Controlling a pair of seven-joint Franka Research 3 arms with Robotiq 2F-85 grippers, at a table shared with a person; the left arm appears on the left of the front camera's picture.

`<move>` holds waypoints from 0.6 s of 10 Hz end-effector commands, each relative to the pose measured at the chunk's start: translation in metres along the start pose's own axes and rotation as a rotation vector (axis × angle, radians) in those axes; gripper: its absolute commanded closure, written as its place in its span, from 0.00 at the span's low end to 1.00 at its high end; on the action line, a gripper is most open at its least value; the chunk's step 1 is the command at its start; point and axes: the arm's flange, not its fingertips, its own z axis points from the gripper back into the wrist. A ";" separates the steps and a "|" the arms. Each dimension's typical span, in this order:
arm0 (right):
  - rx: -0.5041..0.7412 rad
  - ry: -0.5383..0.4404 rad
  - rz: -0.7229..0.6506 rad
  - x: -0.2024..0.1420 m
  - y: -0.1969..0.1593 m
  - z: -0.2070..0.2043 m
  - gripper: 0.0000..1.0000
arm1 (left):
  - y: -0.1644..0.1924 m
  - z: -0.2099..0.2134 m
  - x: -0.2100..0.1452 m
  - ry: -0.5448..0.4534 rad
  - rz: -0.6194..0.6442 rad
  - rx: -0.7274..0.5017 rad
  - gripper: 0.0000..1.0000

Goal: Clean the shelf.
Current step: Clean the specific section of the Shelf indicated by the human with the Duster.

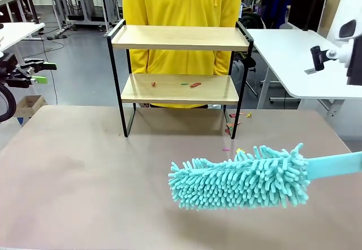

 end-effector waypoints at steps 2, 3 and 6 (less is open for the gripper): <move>0.007 -0.030 0.015 -0.001 -0.001 -0.004 0.87 | -0.001 -0.001 0.002 0.000 -0.001 -0.002 0.00; 0.007 -0.030 0.015 -0.001 -0.001 -0.004 0.87 | -0.001 -0.001 0.002 0.000 -0.001 -0.002 0.00; 0.007 -0.030 0.015 -0.001 -0.001 -0.004 0.87 | -0.001 -0.001 0.002 0.000 -0.001 -0.002 0.00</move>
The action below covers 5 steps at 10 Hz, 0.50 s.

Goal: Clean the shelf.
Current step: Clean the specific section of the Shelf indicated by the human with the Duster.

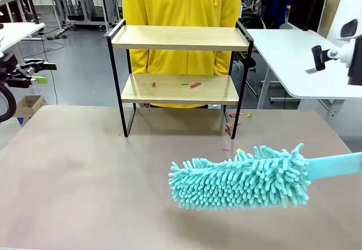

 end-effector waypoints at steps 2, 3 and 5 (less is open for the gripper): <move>0.010 -0.026 0.016 0.000 -0.002 -0.004 0.87 | -0.001 -0.001 0.002 0.000 -0.001 -0.002 0.00; 0.010 -0.026 0.016 0.000 -0.002 -0.004 0.87 | -0.001 -0.001 0.002 0.000 -0.001 -0.002 0.00; 0.010 -0.026 0.016 0.000 -0.002 -0.004 0.87 | -0.001 -0.001 0.002 0.000 -0.001 -0.002 0.00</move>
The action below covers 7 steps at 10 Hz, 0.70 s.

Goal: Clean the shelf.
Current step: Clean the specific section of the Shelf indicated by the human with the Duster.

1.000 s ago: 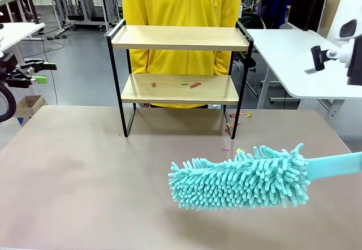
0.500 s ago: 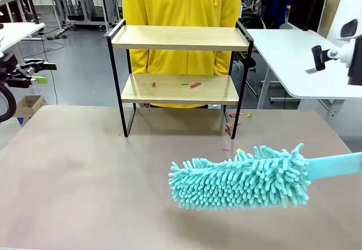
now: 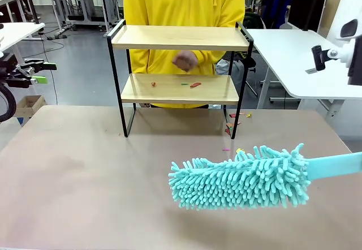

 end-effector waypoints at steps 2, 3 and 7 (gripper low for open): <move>0.010 -0.026 0.016 0.000 -0.001 -0.004 0.87 | -0.001 -0.001 0.002 0.000 -0.001 -0.002 0.00; 0.010 -0.026 0.016 0.000 -0.001 -0.004 0.87 | -0.001 -0.001 0.002 0.000 -0.001 -0.002 0.00; 0.010 -0.026 0.016 0.000 -0.001 -0.004 0.87 | -0.001 -0.001 0.002 0.000 -0.001 -0.002 0.00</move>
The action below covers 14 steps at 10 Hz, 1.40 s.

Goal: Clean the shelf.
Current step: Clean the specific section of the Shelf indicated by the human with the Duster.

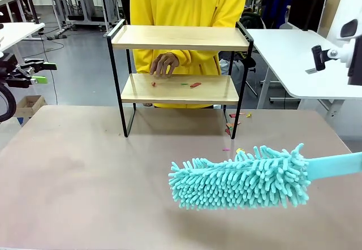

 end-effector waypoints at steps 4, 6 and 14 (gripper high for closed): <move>0.010 -0.026 0.016 0.000 -0.001 -0.004 0.87 | -0.001 -0.001 0.002 0.000 -0.001 -0.002 0.00; 0.010 -0.026 0.016 0.000 -0.001 -0.004 0.87 | -0.001 -0.001 0.002 0.000 -0.001 -0.002 0.00; 0.010 -0.026 0.016 0.000 -0.001 -0.004 0.87 | -0.001 -0.001 0.002 0.000 -0.001 -0.002 0.00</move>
